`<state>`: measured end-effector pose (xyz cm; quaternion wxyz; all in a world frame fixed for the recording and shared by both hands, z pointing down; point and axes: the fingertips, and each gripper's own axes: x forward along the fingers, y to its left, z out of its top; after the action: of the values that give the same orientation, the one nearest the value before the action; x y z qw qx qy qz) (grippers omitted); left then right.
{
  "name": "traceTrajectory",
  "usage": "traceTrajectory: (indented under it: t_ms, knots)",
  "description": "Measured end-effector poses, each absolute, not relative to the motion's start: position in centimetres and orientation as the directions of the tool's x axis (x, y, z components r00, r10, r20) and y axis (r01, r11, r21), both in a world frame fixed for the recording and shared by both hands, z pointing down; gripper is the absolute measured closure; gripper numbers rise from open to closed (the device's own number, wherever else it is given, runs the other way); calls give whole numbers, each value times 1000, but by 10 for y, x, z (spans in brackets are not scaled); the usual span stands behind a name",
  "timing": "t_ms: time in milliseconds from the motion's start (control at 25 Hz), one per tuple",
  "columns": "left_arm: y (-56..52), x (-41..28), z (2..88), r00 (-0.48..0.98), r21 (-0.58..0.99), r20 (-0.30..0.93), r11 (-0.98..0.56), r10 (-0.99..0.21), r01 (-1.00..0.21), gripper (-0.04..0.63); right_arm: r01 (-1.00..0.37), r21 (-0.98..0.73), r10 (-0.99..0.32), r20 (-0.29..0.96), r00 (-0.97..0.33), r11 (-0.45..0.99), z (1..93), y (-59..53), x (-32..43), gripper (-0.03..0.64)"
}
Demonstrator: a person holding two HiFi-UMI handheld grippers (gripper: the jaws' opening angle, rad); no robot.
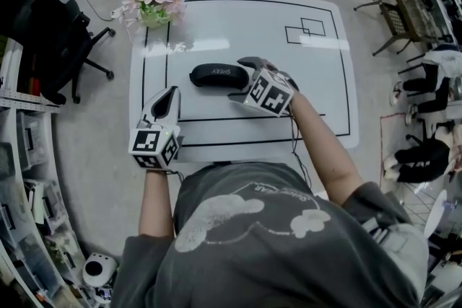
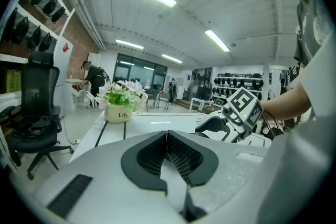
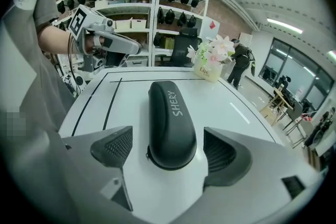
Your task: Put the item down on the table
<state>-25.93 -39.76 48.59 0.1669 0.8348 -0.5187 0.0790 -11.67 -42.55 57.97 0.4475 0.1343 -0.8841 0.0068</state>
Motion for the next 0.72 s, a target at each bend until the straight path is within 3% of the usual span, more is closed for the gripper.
traceTrajectory:
  t_ms: [280,720]
  knots:
    - [-375,-240,465,439,165,280,-408,-854,-898,592,-383,141,-366,699,-614,913,545,-417,-85,215]
    - [-330,-181,436,458,128,240,-439,-856,-889,592,-588,130,-556,536,-635,798,490,-385,-22,441]
